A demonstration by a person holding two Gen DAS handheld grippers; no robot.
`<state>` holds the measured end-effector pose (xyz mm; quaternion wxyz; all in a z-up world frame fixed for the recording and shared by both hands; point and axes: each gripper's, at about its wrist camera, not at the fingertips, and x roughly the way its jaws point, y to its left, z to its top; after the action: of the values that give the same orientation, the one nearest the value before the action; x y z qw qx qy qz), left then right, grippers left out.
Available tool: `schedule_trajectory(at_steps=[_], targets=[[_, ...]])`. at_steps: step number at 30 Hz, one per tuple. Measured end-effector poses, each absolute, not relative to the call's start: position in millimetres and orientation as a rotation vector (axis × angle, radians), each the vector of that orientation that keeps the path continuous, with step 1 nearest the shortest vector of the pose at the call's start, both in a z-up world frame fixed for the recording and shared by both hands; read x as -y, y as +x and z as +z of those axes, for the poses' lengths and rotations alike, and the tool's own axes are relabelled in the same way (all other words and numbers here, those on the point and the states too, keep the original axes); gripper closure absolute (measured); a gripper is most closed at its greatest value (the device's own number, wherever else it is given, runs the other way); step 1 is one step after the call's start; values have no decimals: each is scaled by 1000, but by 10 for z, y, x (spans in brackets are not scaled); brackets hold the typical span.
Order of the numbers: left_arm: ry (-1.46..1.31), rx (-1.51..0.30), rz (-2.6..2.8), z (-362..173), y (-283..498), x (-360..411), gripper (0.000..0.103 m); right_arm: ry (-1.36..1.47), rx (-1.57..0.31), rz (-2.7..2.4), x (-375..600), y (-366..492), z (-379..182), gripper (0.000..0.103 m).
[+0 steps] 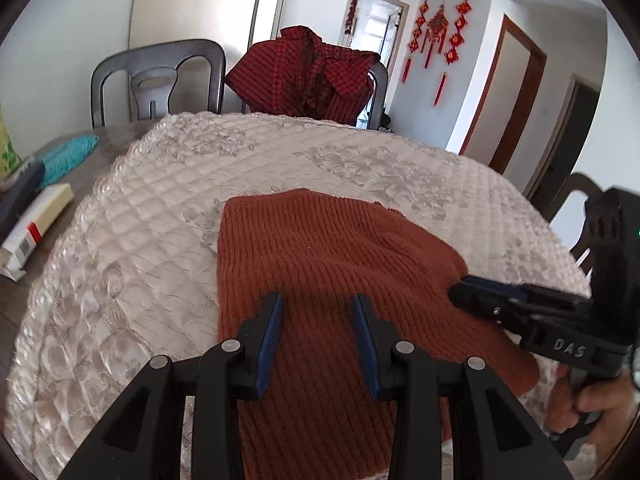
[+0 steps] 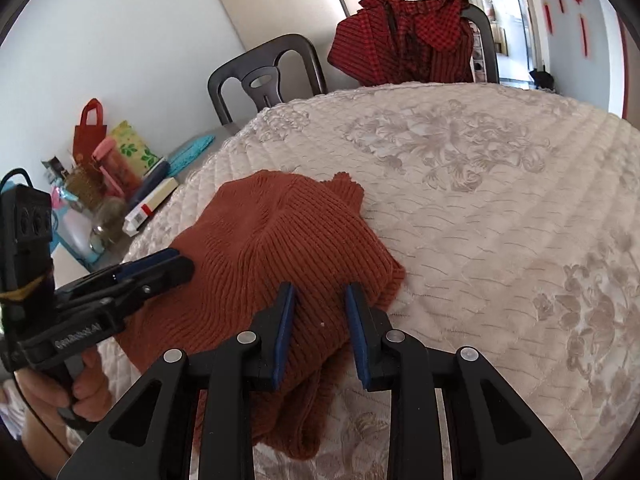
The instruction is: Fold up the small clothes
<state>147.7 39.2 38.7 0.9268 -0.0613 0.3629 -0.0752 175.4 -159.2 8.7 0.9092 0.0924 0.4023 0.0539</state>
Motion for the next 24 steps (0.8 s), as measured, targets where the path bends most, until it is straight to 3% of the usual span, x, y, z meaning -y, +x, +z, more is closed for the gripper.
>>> schedule_trajectory(at_steps=[9,24], targets=[[-99,-728,-102,588,1029,-400,64,94,-779,196,1281,1298,380,76],[-78,-788,-49,408,886,-373,64,49,-830,168,1236,1141,215,76]])
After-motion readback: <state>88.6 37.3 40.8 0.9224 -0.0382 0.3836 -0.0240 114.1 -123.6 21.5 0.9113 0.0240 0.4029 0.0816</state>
